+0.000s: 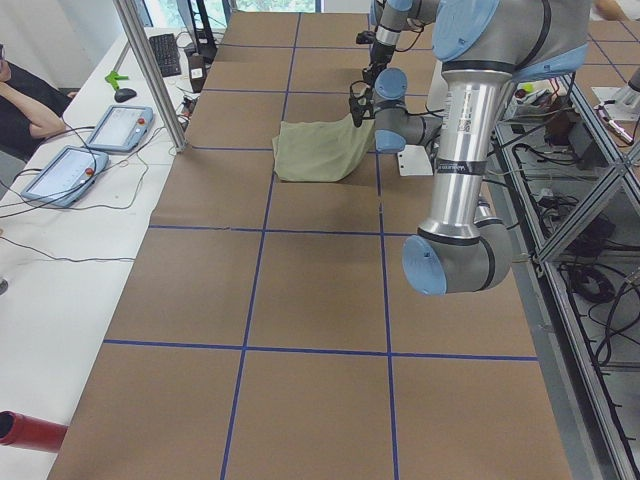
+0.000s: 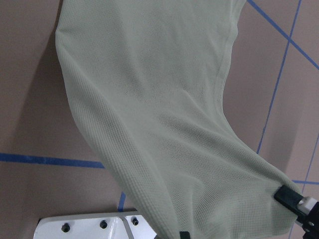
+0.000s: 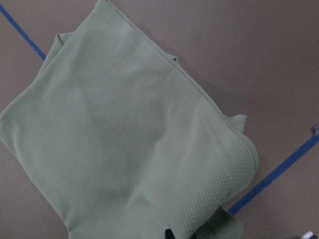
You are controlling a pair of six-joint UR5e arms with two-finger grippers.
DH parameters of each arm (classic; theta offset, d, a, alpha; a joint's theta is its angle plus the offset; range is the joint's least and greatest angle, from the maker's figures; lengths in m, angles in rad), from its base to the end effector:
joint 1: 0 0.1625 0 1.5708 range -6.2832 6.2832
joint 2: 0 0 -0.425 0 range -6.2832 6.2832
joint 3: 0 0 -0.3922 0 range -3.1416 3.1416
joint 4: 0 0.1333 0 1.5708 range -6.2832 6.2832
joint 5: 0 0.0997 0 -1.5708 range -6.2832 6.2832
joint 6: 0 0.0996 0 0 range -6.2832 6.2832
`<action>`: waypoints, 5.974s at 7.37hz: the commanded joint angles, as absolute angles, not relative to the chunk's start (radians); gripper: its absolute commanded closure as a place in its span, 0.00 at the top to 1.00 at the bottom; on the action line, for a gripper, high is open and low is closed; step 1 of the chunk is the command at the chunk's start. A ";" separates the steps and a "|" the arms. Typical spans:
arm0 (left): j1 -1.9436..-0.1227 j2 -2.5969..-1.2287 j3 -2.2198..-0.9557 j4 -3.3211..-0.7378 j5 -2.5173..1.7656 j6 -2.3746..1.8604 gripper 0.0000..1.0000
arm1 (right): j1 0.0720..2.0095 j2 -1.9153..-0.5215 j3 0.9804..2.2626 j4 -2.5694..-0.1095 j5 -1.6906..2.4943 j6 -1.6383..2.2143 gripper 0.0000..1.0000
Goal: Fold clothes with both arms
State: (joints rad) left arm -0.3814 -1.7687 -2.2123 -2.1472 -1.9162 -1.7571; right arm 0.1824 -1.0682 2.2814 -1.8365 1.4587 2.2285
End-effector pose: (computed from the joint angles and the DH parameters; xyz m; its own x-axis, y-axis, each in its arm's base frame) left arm 0.3838 -0.2612 0.2033 0.1334 -0.2413 -0.9612 0.0656 0.9699 -0.2344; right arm -0.4464 -0.2292 0.1444 0.2895 0.6711 0.6825 -0.5642 0.6956 -0.4447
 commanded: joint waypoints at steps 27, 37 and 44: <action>-0.839 -2.114 -1.474 -2.171 -2.111 -1.029 1.00 | 0.648 -0.703 1.154 -1.474 1.496 1.347 1.00; -0.632 -2.192 -1.459 -2.001 -1.885 -1.149 1.00 | 0.822 -0.718 1.181 -1.434 1.698 1.103 1.00; -0.759 -2.281 -1.249 -2.003 -1.784 -1.099 1.00 | 0.822 -0.738 1.197 -1.433 1.738 1.101 1.00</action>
State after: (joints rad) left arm -0.7179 -2.2796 -1.2569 -2.0090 -1.7916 -1.1250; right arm 0.8222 -0.7305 1.1959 -1.4352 1.7111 1.1035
